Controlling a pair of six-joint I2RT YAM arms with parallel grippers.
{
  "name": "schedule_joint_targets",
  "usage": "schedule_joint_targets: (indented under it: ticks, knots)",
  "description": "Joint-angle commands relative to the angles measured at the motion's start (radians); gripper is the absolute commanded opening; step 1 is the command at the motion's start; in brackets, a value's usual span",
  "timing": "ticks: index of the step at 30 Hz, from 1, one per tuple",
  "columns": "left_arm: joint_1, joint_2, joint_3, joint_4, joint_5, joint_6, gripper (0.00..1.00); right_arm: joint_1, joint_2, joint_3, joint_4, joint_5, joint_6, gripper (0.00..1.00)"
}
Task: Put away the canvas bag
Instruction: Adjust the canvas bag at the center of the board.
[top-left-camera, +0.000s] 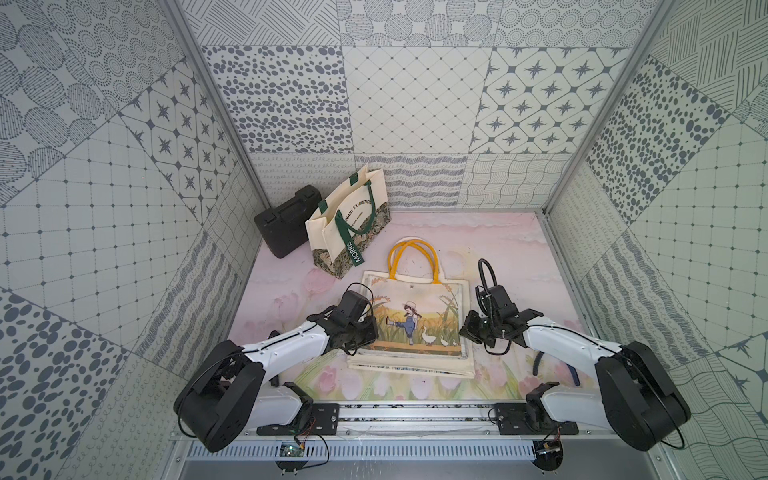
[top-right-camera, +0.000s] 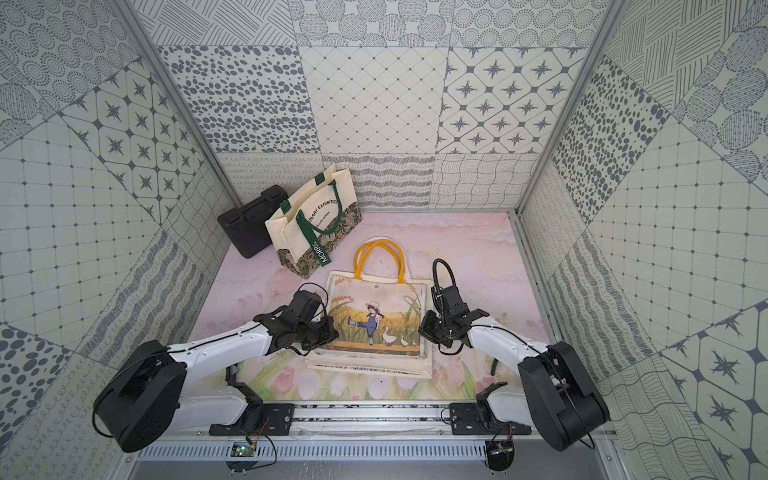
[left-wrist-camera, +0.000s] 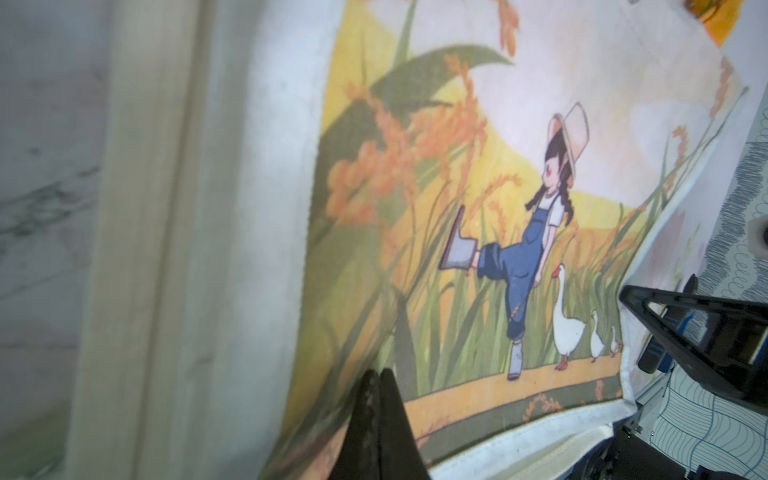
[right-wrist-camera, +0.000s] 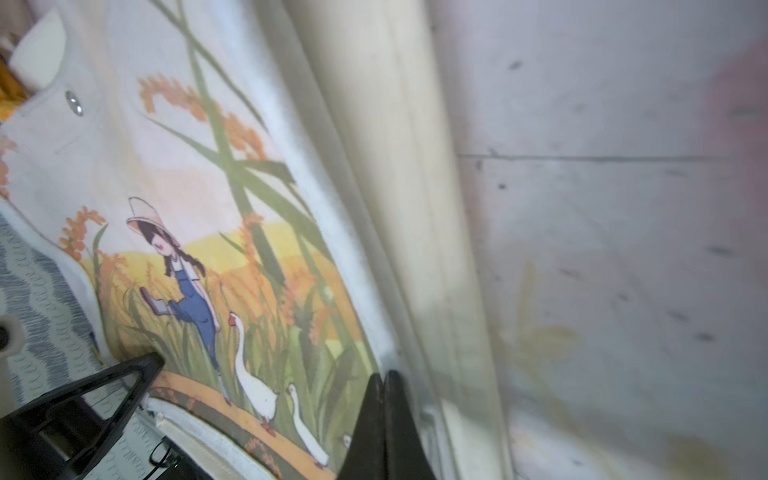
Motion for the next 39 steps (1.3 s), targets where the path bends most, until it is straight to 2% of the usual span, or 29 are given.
schedule_joint_targets:
  ticks: [1,6,10,16,20,23,30,39]
  knots:
    - [0.010,-0.074,-0.001,-0.210,-0.081,0.010,0.00,0.000,-0.064,0.013,-0.210,0.097,0.005,0.00]
    - [0.006,-0.247,0.003,-0.132,0.020,-0.030,0.00,0.082,-0.180,0.101,-0.181,0.046,0.016,0.00]
    - [-0.013,-0.294,0.055,-0.137,0.069,-0.024,0.00,0.188,-0.171,0.187,-0.176,0.051,0.020,0.00]
    - [-0.106,-0.175,0.131,-0.194,0.048,-0.010,0.00,0.272,-0.001,0.205,-0.036,-0.051,0.075,0.02]
    - [-0.148,-0.068,0.142,-0.131,0.054,-0.044,0.00,0.296,0.163,0.208,0.099,-0.112,0.108,0.02]
    - [-0.152,0.000,0.139,-0.088,0.054,-0.067,0.00,0.304,0.234,0.212,0.153,-0.125,0.128,0.02]
    - [-0.151,0.099,0.115,-0.066,0.008,-0.088,0.00,0.301,0.250,0.171,0.121,-0.086,0.126,0.04]
    - [-0.101,0.101,0.055,-0.095,-0.031,-0.069,0.00,0.247,0.245,0.048,0.066,-0.010,0.095,0.05]
